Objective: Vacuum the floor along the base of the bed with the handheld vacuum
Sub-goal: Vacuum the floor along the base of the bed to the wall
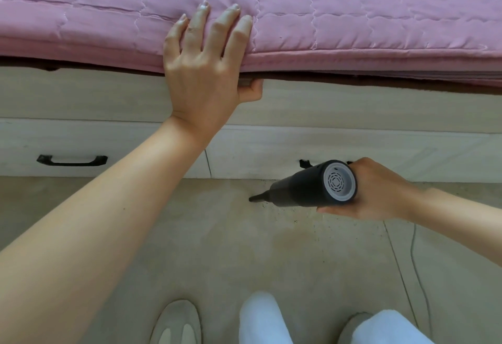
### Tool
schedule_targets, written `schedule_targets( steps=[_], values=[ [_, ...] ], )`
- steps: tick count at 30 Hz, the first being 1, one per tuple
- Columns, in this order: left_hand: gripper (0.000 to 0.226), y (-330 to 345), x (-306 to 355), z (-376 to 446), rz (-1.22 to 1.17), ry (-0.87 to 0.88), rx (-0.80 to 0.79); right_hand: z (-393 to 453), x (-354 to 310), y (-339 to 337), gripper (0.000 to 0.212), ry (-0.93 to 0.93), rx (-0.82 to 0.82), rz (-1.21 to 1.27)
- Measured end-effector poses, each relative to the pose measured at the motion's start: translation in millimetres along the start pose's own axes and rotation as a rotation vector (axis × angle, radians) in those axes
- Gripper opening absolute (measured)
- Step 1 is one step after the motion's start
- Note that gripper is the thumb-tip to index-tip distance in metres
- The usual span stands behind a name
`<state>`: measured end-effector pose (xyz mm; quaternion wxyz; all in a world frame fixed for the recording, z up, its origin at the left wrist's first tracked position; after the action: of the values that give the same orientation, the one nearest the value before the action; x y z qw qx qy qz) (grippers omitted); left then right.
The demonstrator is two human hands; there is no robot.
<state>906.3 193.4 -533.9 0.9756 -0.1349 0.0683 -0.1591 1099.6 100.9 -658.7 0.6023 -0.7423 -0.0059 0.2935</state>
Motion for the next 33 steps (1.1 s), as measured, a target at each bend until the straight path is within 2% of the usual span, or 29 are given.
schedule_targets(
  steps=[4,8,12,17,19,27,31,33],
  values=[
    [0.069,-1,0,2,-0.005,-0.014,0.003,0,0,-3,0.031,-0.044,-0.002,-0.010],
    [0.070,-1,1,3,0.015,-0.025,-0.008,2,1,-1,0.037,-0.057,0.011,0.005],
    [0.068,2,19,8,-0.001,-0.004,-0.038,-6,2,1,0.032,-0.041,0.020,0.040],
    [0.055,6,43,14,-0.045,0.013,-0.008,-27,-8,-3,0.035,-0.075,-0.022,0.064],
    [0.061,8,44,11,-0.050,0.026,-0.012,-32,-8,-3,0.028,-0.079,-0.037,0.064],
    [0.070,14,42,8,-0.014,0.047,-0.064,-34,6,-12,0.036,-0.055,0.098,-0.047],
    [0.069,12,41,8,-0.018,0.047,-0.053,-40,8,-12,0.027,-0.023,0.063,-0.016],
    [0.068,12,41,9,-0.021,0.043,-0.044,-44,9,-13,0.031,-0.018,0.039,0.021]
  ],
)
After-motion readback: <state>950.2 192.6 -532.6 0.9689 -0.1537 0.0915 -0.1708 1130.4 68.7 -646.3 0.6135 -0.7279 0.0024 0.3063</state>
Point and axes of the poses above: each hand's wrist, its own z-axis towards the middle knuckle, its own y-axis out of the palm, x = y × z, the point moved 10 cm from there along z, towards the middle knuckle, and after that the axes turned 7 degrees about -y, right-handed, at the moved point
